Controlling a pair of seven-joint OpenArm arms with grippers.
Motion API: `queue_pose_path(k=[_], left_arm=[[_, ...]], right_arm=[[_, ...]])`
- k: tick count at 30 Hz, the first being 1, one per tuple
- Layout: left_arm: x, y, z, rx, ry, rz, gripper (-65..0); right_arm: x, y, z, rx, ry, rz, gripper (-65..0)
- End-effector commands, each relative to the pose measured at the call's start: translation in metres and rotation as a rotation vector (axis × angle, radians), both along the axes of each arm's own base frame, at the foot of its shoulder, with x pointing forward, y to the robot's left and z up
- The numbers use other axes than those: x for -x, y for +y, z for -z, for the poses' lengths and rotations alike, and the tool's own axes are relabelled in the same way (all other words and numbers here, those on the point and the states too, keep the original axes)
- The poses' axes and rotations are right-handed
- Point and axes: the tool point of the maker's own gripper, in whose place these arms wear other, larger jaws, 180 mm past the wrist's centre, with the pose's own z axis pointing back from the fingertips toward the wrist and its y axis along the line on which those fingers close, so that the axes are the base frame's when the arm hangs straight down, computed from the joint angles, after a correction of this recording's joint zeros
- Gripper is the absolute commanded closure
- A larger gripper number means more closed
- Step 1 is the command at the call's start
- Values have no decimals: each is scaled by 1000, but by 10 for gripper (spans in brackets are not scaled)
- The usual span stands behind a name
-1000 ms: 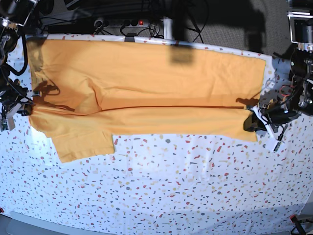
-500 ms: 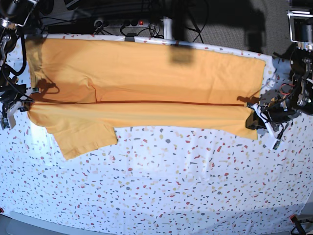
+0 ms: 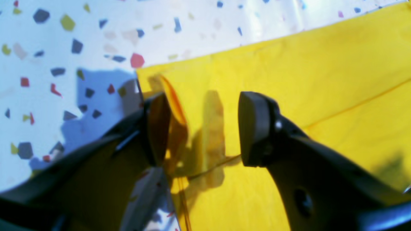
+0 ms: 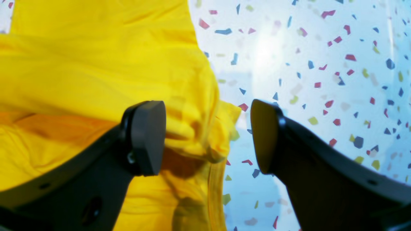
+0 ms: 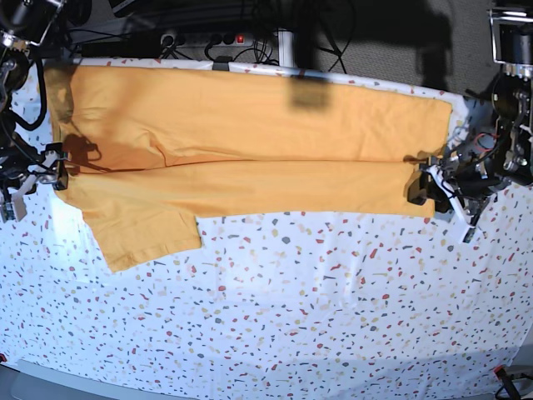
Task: Fold the T-shirt properly
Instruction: 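Lift the hem edge with both grippers and fold it toward the collar, then move the right gripper to the folded corner and pinch it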
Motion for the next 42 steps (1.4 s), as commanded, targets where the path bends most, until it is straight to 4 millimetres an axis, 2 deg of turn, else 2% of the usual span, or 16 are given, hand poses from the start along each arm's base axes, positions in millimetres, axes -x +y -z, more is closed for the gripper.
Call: queue_pose_path(k=[1,3,8,9,11,14,18,22,26,30,32,34,35,37,38,42], left_arm=[[-11,2,-18,8,-55,1,-331],[-14,2,-20,16,-73,-3,-331],[-21,0,-28,41,-126,-15,-331],[-21,0,-29,41,-127,-15,-331],[-21,0,-28,41,-126,-15,-331],[-21,0,-28,41,-126,-15,-331],[-21,0,-28,40,-126,-15,-331],[-21,0,-28,40,-126,-15,-331],[-20,0,-28,40,-126,-14,-331],[-21,0,-28,41,-126,-15,-331],[-21,0,-28,41,-126,-15,-331],[-21,0,-29,41,-127,-15,-331],[-21,0,-29,41,-127,-15,-331],[-21,0,-29,41,-126,-15,-331],[-21,0,-29,41,-127,-15,-331],[-21,0,-29,41,-127,-15,-331]], right_arm=[[-13,-2,-24,9,-73,-21,-407],[-24,7,-38,-46,-138,-39,-407],[-65,34,-95,-208,-366,-94,-406],[-74,37,-103,-222,-396,-94,-406],[-92,39,-104,-237,-412,-73,-406],[-121,37,-84,-233,-369,-31,-402],[-154,46,-34,-236,-206,-41,-402],[-175,57,8,-203,-84,-75,-402],[-177,44,40,-172,24,34,-402],[-159,33,69,-126,130,76,-399],[-150,31,80,-110,166,76,-354],[-145,31,86,-111,178,75,-265],[-143,32,87,-111,182,75,-201],[-143,32,87,-112,182,74,-32],[-144,32,87,-113,180,70,0],[-147,37,78,-126,178,48,0]])
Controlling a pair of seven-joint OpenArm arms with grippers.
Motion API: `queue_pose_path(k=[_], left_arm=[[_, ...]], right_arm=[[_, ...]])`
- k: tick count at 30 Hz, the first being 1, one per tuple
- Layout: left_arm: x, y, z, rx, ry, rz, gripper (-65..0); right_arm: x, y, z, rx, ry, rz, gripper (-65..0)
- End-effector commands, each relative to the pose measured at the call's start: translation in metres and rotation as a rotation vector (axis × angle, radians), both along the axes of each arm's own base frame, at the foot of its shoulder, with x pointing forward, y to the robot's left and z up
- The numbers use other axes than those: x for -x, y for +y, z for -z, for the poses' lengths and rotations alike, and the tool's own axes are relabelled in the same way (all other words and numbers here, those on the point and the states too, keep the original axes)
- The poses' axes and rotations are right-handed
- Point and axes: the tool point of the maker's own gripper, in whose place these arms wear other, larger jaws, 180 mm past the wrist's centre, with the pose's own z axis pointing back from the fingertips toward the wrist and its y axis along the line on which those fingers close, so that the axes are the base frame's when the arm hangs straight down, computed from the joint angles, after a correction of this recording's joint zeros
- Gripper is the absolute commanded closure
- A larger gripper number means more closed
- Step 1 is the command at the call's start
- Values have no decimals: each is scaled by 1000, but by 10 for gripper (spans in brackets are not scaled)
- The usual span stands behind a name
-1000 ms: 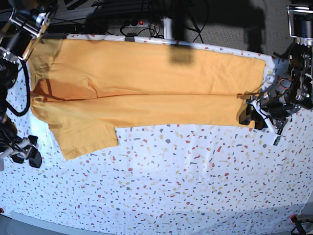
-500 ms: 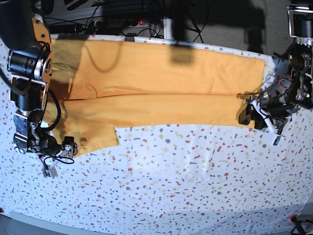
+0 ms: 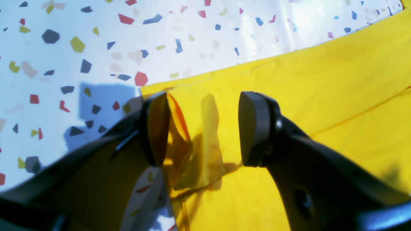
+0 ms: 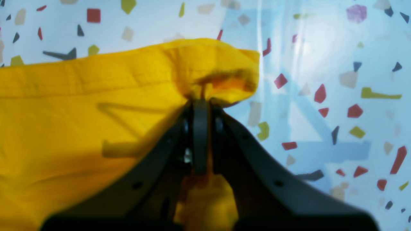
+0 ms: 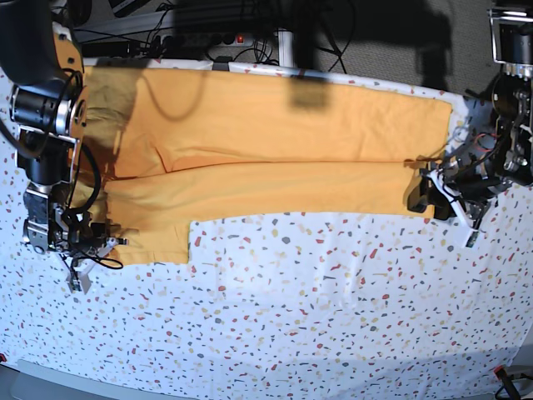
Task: Fold the T-shirt properly
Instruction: 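Move the right gripper to the folded corner and pinch it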
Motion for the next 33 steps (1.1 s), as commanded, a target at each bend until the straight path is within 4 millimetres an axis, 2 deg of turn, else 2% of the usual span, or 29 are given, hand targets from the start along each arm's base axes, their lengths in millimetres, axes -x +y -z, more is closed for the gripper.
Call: queue_pose_path(k=[1,5,9,11,14,18,22,24,27,30,33], left_arm=[[-12,2,-19,13,-63,-1,-331],[-12,2,-19,13,-63,-1,-331],[-12,2,-19,12,-63,0,-330],[-12,2,-19,11,-62,0,-328],[-11,2,-18,9,-55,1,-282],[-11,2,-18,9,-55,1,-152],[-11,2,-18,9,-55,0,-10],[-11,2,-18,8,-56,0,0],[-11,2,-18,9,-56,0,0],[-11,2,-18,10,-56,0,0],[-11,2,-18,9,-56,0,0]], right_arm=[[-11,-4,-19,2,-30,-11,0],[-19,18,-47,-59,-64,-132,0],[-26,29,-79,-87,-124,-159,0],[-24,33,-91,-82,-149,-183,0],[-11,47,-103,-64,-157,-237,0],[21,75,-114,-52,-173,-339,0],[65,102,-120,-72,-203,-423,0],[89,113,-118,-104,-216,-446,0],[123,118,-114,-116,-214,-451,0],[157,110,-114,-77,-204,-431,0],[185,96,-124,-15,-209,-405,0]])
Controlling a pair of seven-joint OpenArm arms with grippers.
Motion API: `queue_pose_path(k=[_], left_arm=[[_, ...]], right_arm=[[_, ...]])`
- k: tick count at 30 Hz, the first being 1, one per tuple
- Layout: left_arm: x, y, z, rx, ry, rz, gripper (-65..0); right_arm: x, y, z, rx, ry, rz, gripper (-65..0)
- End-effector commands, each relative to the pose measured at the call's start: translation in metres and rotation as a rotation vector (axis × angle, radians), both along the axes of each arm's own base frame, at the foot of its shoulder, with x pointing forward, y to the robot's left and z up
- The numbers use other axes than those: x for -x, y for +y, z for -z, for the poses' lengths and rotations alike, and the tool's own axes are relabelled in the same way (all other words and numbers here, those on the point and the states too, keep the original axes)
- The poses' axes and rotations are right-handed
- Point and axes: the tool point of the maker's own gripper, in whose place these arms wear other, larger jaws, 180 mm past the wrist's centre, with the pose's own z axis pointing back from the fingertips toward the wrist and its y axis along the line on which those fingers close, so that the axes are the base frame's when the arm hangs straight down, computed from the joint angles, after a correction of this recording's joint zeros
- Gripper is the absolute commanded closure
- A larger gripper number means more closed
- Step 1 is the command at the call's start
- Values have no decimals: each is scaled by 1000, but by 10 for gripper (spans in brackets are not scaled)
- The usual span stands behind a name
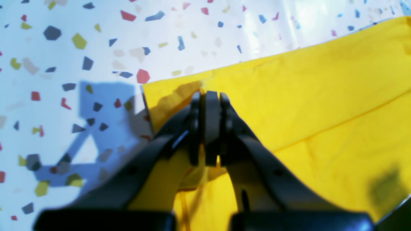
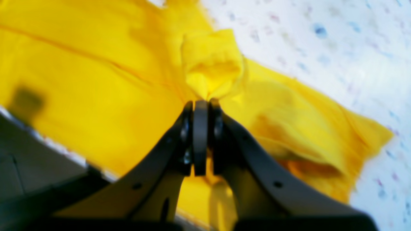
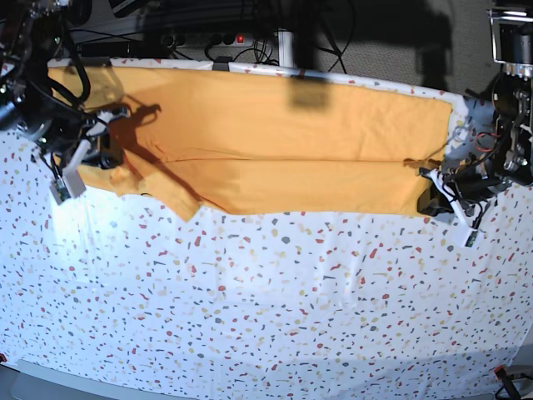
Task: Fold the T-shirt properly
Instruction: 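Move the right gripper to the folded corner and pinch it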
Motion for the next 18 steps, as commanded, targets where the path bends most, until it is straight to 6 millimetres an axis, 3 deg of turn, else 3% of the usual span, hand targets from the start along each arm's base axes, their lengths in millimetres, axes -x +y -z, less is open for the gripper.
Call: queue_pose_path(k=[1,5,8,18], left_arm=[[-12,2,-19,10,-62,0,0],[-12,2,-19,10,-62,0,0],[-12,2,-19,10,-61,0,0],[-6,4,-12,-10,-19,10,0]], right_arm=[[3,-4,-16,26,-51,-5,0],[31,-19,-34,114,-72,30,0],[44,-32,-37,149,-58,64,0],[56,-39,-29,171,-10,77,0]])
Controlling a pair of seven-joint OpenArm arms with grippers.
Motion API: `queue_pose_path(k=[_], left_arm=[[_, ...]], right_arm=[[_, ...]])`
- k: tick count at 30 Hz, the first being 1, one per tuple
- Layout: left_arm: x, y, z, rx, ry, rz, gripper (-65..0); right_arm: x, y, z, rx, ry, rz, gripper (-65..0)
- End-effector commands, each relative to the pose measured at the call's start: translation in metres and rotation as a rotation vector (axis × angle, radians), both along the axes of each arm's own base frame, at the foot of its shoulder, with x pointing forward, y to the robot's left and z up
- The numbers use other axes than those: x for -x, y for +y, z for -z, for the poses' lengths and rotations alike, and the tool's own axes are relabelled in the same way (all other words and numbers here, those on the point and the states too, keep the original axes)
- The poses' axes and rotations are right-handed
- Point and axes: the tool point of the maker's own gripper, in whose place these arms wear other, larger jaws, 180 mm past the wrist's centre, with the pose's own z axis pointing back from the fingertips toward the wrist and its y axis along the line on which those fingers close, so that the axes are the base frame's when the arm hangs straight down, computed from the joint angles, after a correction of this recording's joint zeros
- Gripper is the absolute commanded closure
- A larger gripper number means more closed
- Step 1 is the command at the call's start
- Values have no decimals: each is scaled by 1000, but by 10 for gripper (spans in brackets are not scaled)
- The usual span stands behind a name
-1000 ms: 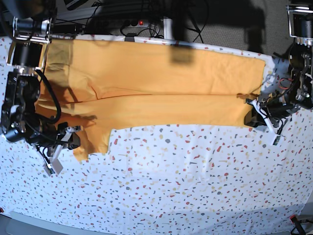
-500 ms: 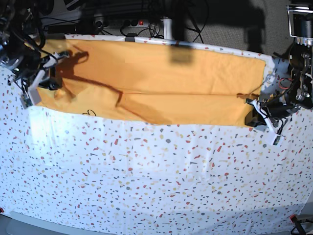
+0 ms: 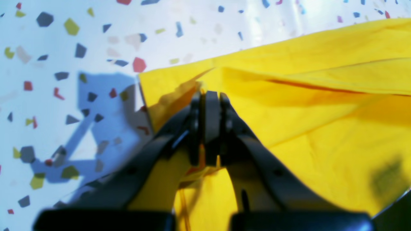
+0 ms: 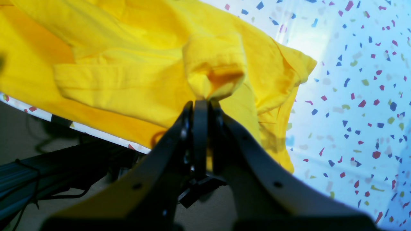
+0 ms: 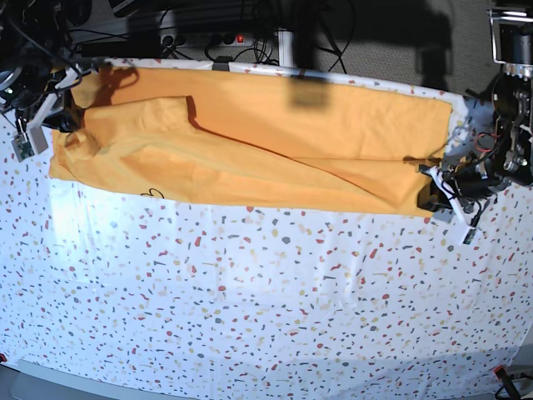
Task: Fold the T-shirt properly
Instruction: 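Move the right gripper to the folded corner and pinch it, then release the shirt and move both grippers to the folded edge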
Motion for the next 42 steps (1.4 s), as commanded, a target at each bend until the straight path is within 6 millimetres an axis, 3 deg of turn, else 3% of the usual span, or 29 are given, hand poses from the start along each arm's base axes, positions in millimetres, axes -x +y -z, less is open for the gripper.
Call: queue_pose_path(k=[1,5,10,14,19,27,33,38,42], left_arm=[[-11,2,-18,9,-58,1,0],[-6,-9,-27,45,-80,43,0],[16,-29,-42,30,-114,130,0],[35,-33,-45,2,-117,172,0],[56,-20,-31,-71,-43,197,0],[83,25,-2,-299,54,213,0],[87,25,1,-296,63,214,0],[87,25,0,-294,60,214,0],[87,25,0,-294,60,214,0]], right_arm=[[1,-1,-4,20,-9,-15,0],[14,-1,4,20,38,-15,0],[27,-15,13,96,93,11,0],[30,-23,16,142,112,26,0],[30,-23,16,141,113,27,0],[31,-24,17,141,116,29,0],[23,-15,11,94,67,9,0],[5,14,-7,-71,-67,-46,0],[-12,16,-19,-97,-133,-48,0]])
